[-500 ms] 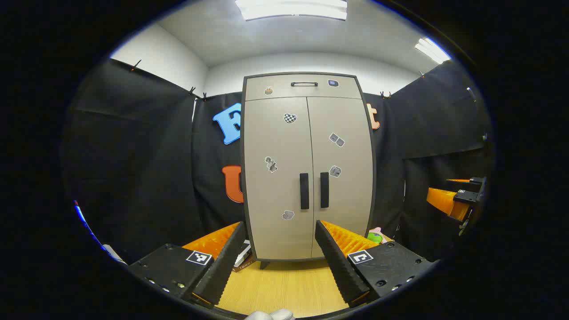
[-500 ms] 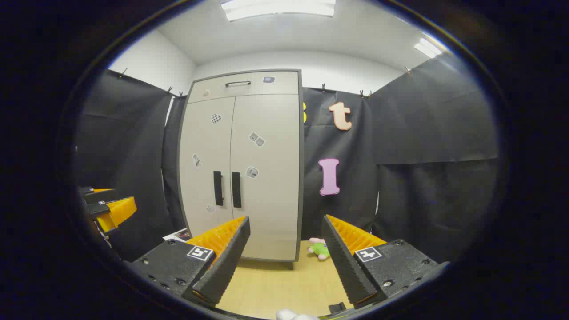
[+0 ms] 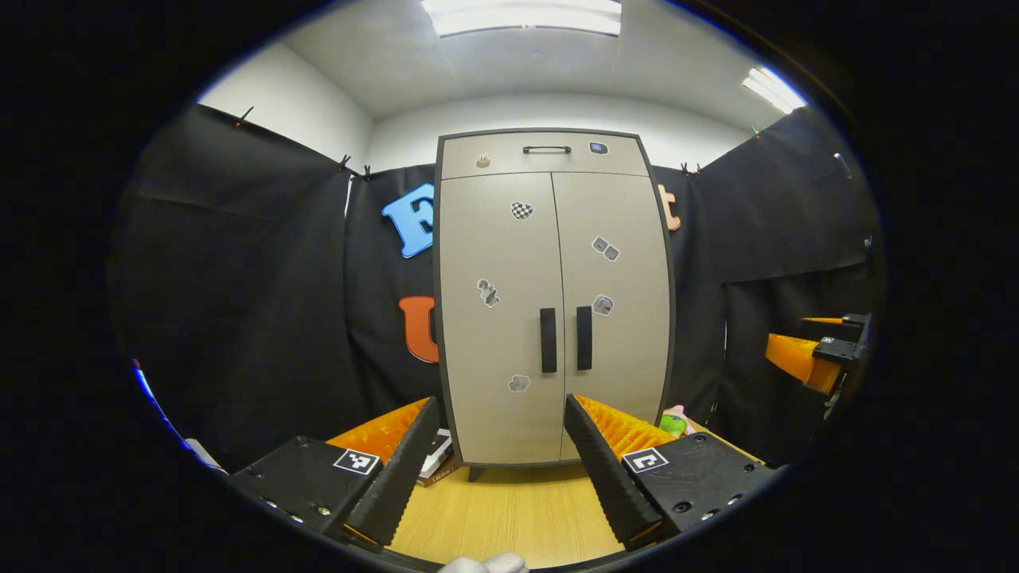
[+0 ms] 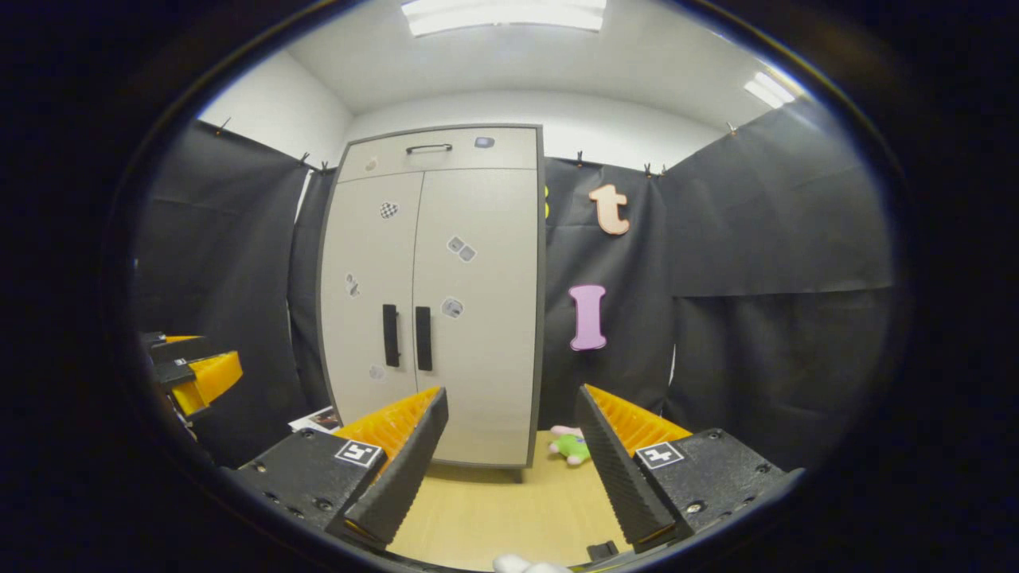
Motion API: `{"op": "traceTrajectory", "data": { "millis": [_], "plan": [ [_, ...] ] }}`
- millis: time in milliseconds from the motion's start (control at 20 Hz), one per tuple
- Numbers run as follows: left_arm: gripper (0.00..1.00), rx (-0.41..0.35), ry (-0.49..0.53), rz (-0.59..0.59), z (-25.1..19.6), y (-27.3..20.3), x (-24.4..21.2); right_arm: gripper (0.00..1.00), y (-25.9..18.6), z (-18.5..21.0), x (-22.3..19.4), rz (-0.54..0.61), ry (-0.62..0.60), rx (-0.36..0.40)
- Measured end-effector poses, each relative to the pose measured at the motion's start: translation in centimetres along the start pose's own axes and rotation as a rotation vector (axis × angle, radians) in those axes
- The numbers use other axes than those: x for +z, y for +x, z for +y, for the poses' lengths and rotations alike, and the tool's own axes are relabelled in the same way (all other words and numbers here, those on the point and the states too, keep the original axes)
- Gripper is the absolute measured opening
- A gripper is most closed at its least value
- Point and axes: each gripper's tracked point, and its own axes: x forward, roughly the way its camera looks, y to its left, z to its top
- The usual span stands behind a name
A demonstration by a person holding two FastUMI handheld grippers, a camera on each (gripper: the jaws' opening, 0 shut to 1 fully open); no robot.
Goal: Open the right door of the double-door shoe cabinet with the right hand, and open the left door with the left hand.
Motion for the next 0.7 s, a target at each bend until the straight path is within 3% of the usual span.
{"op": "traceTrajectory", "data": {
  "millis": [700],
  "plan": [
    [0.95, 0.028, 0.013, 0.005, 1.6, -1.5, -0.8, 1.00, 2.2, 1.5, -0.8, 0.011, -0.015, -0.009]
  ]
}}
